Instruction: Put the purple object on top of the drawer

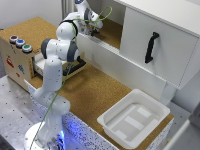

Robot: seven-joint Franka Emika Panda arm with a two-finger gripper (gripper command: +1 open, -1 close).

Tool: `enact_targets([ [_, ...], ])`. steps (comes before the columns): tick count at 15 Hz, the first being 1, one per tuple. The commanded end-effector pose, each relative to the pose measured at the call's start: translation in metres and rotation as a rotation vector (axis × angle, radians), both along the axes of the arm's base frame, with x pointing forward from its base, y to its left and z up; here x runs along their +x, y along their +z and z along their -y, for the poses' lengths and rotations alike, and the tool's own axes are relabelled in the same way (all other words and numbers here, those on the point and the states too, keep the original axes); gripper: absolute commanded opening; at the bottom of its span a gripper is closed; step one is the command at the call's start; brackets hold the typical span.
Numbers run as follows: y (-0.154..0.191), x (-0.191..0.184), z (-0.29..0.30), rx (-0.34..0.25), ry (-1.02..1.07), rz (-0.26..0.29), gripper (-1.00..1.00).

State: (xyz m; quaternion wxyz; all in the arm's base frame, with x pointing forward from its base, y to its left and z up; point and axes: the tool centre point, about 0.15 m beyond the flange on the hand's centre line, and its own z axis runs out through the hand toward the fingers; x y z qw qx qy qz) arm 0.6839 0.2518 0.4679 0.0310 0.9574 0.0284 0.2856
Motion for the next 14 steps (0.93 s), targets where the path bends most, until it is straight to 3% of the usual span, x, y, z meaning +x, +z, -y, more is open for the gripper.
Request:
enact_targets([
  [1,0.015,-0.009,0.008,-0.034,-0.058,-0.013,-1.0],
  [9,0.055,-0.121,0.028,-0.01,-0.088,0.018,-1.0],
  [14,0.055,-0.186,0.03,-0.055,-0.095,-0.025,-1.0],
])
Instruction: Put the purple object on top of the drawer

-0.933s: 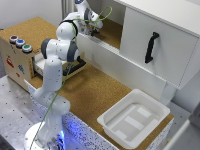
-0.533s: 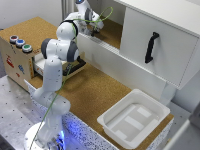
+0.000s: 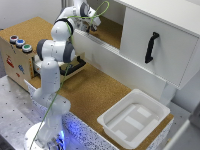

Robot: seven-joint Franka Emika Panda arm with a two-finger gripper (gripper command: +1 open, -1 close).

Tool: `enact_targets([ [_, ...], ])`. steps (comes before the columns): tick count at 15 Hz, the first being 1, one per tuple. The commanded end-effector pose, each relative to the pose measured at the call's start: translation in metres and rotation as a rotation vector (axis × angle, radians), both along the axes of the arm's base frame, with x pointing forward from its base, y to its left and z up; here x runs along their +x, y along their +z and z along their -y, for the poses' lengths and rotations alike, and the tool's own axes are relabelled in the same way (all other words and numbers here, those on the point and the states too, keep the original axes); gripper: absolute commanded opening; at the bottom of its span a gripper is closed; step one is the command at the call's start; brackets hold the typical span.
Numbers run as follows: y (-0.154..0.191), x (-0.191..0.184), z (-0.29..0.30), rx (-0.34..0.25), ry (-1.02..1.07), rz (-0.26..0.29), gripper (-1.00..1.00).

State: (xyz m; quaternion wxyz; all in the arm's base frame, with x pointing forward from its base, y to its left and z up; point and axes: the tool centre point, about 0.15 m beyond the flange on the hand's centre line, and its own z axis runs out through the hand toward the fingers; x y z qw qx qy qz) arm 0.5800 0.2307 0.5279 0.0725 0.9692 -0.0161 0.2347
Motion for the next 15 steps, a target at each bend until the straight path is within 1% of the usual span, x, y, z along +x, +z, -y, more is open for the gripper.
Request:
enact_targets([
  [1,-0.006,-0.09,0.009,0.002,0.028,0.06,-1.0],
  [2,-0.009,-0.096,0.007,-0.007,0.04,0.048,-1.0],
  [3,-0.012,-0.1,0.007,0.004,0.06,0.035,-1.0],
  [5,-0.009,-0.106,0.004,0.001,0.117,0.039,-1.0],
  [6,-0.007,-0.11,-0.001,0.003,0.17,0.04,-1.0],
  [8,-0.005,-0.119,-0.012,0.015,0.293,0.021,-1.0],
  [9,-0.007,-0.125,-0.022,0.028,0.368,-0.013,-1.0],
  [10,-0.008,-0.137,-0.042,0.033,0.486,-0.036,-1.0],
  [11,-0.011,-0.148,-0.059,0.027,0.582,-0.054,-1.0],
  [12,-0.02,-0.162,-0.085,0.055,0.715,-0.128,-1.0],
  [13,-0.028,-0.176,-0.108,0.065,0.809,-0.164,-1.0],
  [14,-0.033,-0.189,-0.127,0.092,0.922,-0.204,-1.0],
  [15,-0.037,-0.2,-0.146,0.101,1.038,-0.231,-1.0],
])
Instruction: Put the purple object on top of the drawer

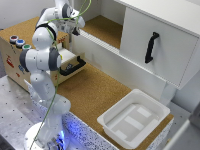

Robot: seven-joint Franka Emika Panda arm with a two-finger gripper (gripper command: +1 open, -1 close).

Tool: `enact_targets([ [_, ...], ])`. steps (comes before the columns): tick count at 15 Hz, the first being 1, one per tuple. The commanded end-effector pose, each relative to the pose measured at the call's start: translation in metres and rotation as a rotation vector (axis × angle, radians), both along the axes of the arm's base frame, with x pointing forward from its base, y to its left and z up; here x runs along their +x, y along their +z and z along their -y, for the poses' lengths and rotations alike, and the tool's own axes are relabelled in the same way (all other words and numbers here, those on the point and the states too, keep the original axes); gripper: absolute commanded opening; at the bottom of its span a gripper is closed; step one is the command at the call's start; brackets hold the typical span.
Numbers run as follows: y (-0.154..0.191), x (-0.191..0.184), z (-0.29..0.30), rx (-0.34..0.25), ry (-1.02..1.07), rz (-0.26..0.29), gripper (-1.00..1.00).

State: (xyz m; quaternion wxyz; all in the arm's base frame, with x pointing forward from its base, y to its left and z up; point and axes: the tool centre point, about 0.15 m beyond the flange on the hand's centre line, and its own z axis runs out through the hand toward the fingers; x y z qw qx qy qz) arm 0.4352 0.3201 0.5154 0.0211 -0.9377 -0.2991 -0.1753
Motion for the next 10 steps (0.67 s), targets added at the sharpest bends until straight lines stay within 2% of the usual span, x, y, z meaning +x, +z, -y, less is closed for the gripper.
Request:
enact_targets([
  [1,-0.027,-0.06,-0.068,0.052,0.447,-0.108,-1.0],
  [4,-0.043,-0.069,-0.088,0.028,0.629,-0.122,-1.0],
  [10,-0.062,-0.071,-0.133,0.087,0.767,-0.088,-1.0],
])
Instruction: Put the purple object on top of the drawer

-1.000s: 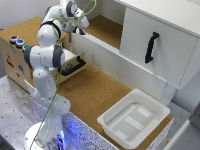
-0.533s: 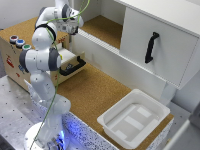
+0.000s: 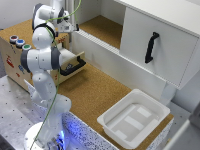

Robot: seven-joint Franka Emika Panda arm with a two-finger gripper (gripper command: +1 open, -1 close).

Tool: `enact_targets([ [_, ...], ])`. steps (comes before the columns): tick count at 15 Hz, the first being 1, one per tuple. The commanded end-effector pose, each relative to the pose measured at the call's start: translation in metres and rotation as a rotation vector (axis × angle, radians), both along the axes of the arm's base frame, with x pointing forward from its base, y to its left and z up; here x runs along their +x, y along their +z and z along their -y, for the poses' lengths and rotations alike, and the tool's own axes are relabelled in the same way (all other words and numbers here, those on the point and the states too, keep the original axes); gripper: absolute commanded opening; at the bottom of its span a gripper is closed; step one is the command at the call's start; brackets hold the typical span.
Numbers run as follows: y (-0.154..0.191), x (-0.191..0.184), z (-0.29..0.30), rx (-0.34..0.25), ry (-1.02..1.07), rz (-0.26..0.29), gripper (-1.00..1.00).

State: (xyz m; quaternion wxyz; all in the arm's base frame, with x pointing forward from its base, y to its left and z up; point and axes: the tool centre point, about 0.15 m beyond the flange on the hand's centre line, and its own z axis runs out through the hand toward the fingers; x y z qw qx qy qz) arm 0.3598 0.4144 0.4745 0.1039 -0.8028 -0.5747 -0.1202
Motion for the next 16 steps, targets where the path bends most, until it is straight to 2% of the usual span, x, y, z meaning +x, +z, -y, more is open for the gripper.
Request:
enact_targets([
  [1,-0.021,0.003,-0.046,0.07,0.159,0.025,-1.0],
  [4,-0.029,0.006,-0.056,0.118,0.2,0.015,-1.0],
  [6,-0.028,0.008,-0.059,0.121,0.186,0.013,-1.0],
  [7,-0.027,0.008,-0.058,0.113,0.179,0.013,1.0],
  [11,-0.019,0.004,-0.05,0.106,0.204,0.006,1.0],
  [14,0.002,0.007,-0.044,0.155,0.182,0.01,1.0],
  [16,0.024,0.006,-0.037,0.182,0.175,0.04,1.0],
])
